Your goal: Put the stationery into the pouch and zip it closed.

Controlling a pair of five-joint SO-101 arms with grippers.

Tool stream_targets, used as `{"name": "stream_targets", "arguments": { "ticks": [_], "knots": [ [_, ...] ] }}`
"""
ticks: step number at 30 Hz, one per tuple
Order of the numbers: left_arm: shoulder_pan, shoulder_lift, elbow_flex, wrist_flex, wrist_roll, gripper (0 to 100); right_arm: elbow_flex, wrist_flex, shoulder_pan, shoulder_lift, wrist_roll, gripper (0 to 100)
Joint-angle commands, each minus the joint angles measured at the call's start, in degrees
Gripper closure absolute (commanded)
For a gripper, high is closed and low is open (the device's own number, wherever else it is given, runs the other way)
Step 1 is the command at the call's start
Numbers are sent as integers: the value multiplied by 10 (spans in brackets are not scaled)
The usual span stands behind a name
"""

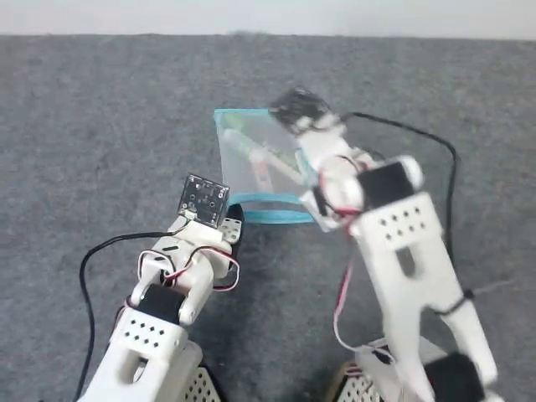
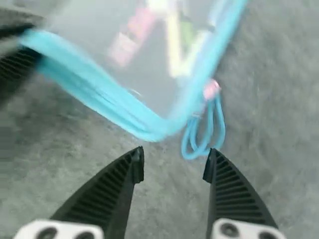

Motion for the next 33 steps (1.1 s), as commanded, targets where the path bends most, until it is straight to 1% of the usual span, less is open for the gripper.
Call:
{"name": "stream_targets", "arguments": {
  "ticks": [1,4,7,14,23,27,33],
  "knots": [
    [6,-15,-34,-8,-1,987,158,-114,42,-69,11,803],
    [6,-13,-34,-8,-1,987,264,-208,51,-81,11,819],
    [6,-12,-34,-8,-2,987,329,-286,44,-86,11,806],
    [6,-12,-33,-8,-4,987,417,-458,42,-80,15,790],
    [6,-14,-33,-8,-4,987,513,-764,37,-77,15,793],
    [6,-15,-36,-9,-4,987,522,-842,29,-21,15,793],
    [6,-15,-51,-7,-4,987,440,-928,33,146,11,793]
  ]
}}
